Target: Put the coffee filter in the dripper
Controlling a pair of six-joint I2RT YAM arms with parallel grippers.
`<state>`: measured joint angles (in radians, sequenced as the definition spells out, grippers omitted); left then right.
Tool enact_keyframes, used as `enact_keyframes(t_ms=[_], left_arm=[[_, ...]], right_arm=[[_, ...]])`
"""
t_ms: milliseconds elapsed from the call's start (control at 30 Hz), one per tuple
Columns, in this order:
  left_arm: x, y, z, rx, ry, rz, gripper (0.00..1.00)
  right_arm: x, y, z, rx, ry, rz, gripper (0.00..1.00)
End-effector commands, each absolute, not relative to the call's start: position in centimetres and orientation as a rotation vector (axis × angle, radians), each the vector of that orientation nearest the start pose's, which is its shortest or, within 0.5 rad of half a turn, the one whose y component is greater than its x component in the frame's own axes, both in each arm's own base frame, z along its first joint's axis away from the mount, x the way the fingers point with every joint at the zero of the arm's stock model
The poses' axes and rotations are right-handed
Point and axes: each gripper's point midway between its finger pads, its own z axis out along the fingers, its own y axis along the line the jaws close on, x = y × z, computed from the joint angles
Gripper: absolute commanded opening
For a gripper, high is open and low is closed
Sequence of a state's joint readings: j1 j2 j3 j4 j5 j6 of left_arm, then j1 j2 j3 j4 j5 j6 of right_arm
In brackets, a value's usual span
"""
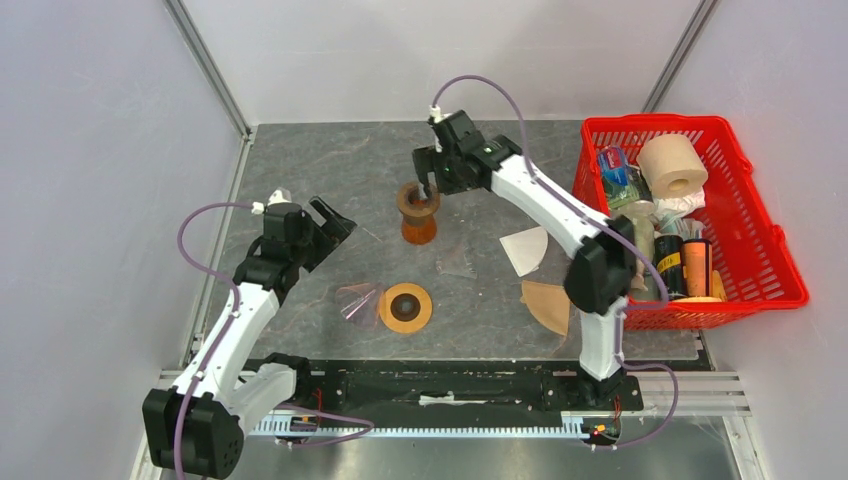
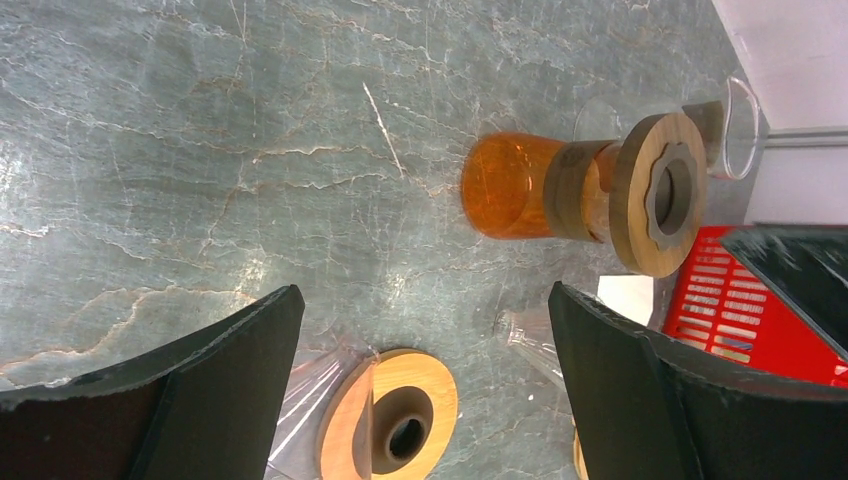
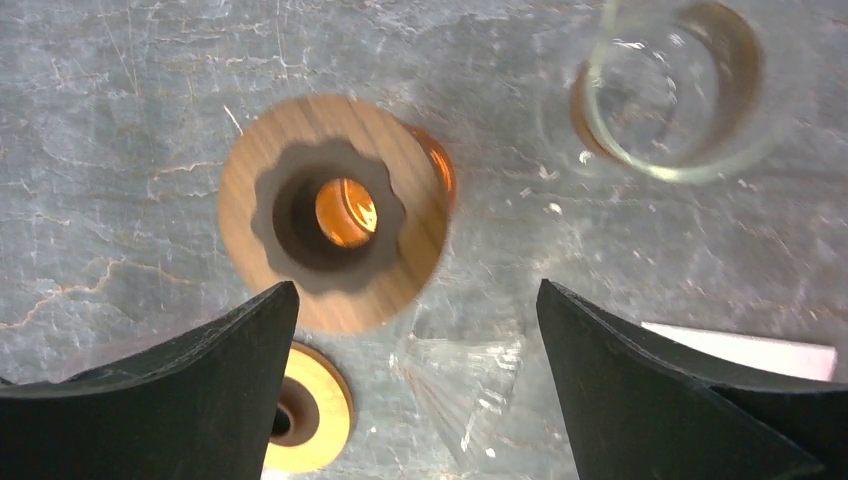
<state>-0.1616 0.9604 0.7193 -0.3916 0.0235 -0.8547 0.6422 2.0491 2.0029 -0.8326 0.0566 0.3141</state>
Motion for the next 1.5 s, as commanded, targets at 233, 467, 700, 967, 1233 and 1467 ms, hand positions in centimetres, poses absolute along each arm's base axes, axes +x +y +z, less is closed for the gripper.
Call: enact_keyframes(t_ms=[233, 467, 700, 967, 1233, 1467], left_arm=[[29.6, -7.9, 15.4, -0.650, 2.141, -0.475, 1.00], [29.7, -8.2, 14.5, -0.639, 2.174, -0.462, 1.00], [29.5, -8.0, 14.8, -0.638, 2.157, -0.455, 1.00], [29.5, -7.9, 14.7, -0.641, 2.164, -0.449, 1.00], [29.5, -7.8, 14.6, -0.645, 2.164, -0.442, 1.00], [29.5, -7.8, 14.7, -0.647, 2.164, -0.436, 1.00]], right_arm=[[34.3, 24.2, 18.9, -0.041, 2.254, 0.656, 0.97], [33.1, 26.2, 14.8, 0.005, 2.284, 0.891, 0.91], [34.6, 27.3, 11.5, 0.048, 2.317, 0.905, 0.70], [33.0, 27.0, 8.7, 0.108, 2.415, 0.889, 0.56], [31.4, 27.3, 7.0, 0.122, 2.481, 0.832, 0.42], [32.1, 25.9, 10.7, 0.009, 2.410, 0.706, 0.08]])
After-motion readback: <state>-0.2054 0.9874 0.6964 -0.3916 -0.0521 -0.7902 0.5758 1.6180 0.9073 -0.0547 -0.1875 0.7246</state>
